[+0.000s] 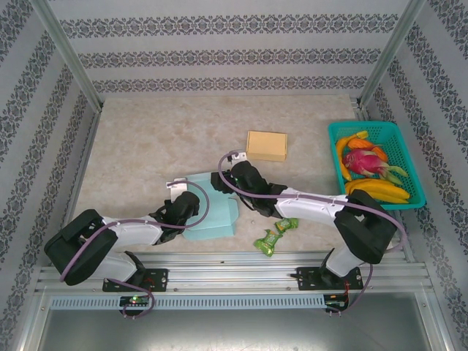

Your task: Fold the paper box

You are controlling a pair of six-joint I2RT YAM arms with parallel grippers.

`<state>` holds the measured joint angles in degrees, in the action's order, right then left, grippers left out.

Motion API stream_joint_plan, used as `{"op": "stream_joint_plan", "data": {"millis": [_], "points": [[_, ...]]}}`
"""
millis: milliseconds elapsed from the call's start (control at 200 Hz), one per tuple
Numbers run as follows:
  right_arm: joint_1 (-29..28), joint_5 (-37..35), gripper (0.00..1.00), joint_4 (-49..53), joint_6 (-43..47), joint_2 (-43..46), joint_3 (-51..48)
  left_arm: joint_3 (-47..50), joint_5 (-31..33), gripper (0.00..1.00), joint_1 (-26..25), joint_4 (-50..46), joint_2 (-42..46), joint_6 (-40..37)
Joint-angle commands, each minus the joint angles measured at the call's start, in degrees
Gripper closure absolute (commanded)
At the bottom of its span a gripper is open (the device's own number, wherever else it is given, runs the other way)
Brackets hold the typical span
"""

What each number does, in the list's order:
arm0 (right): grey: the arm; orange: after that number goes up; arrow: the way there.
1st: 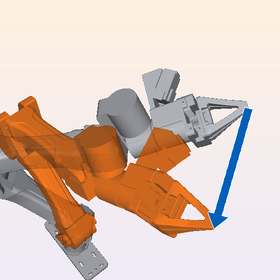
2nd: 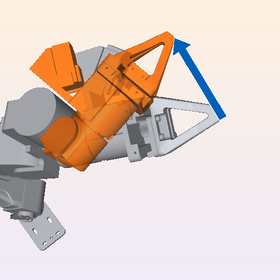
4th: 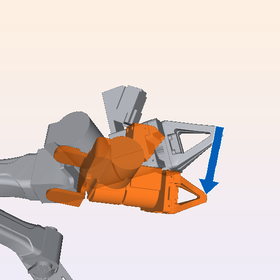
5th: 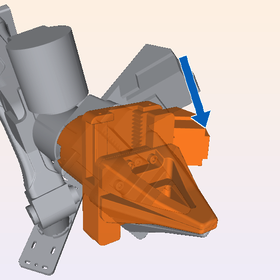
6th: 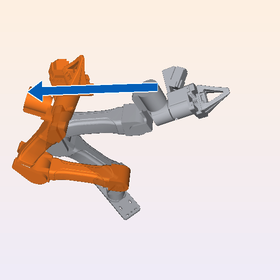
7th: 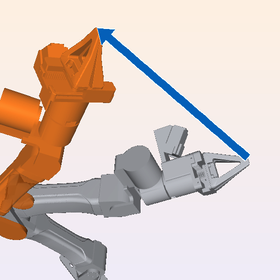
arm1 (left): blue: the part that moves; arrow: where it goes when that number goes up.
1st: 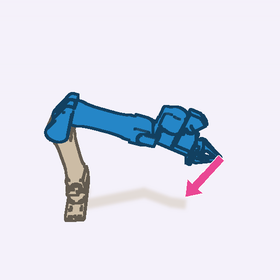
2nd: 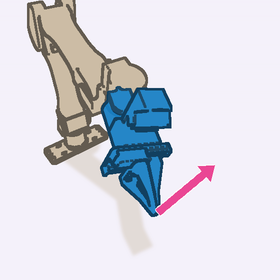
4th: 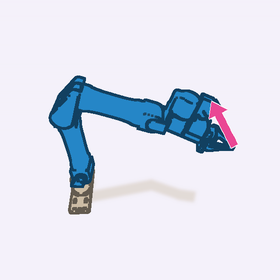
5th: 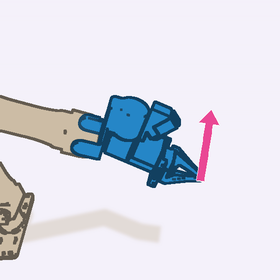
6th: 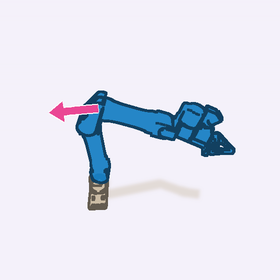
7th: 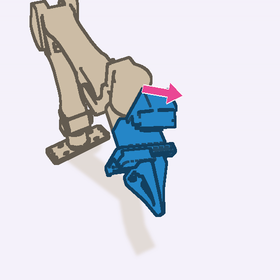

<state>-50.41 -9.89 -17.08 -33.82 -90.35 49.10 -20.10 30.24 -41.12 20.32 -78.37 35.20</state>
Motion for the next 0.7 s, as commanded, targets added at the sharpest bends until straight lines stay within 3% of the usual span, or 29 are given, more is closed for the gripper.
{"op": "stream_joint_plan", "data": {"millis": [0, 140, 370, 530, 694], "points": [[-0.9, -1.3, 0.42, -2.7, -1.9, -1.3, -1.1, 0.7, 1.5, 1.00, 0.6, 2.3, -0.5, 1.8], [-1.3, 2.3, 0.42, -6.6, -4.6, -3.0, -2.1, 0.7, 1.1, 1.00, 0.6, 2.9, -1.4, 2.4], [-1.1, 12.4, 0.41, -24.6, -11.1, -6.6, -5.7, 0.7, -0.2, 1.00, 0.5, 4.1, -2.6, 2.5], [-0.5, 14.8, 0.42, -35.9, -13.1, -8.2, -8.5, 1.3, -0.6, 1.00, 0.4, 4.5, -2.8, 2.9], [-0.6, 13.3, 0.42, -33.2, -8.3, -7.4, -9.6, 1.1, 0.3, 1.00, 0.5, 2.8, -2.8, 3.9]]}}
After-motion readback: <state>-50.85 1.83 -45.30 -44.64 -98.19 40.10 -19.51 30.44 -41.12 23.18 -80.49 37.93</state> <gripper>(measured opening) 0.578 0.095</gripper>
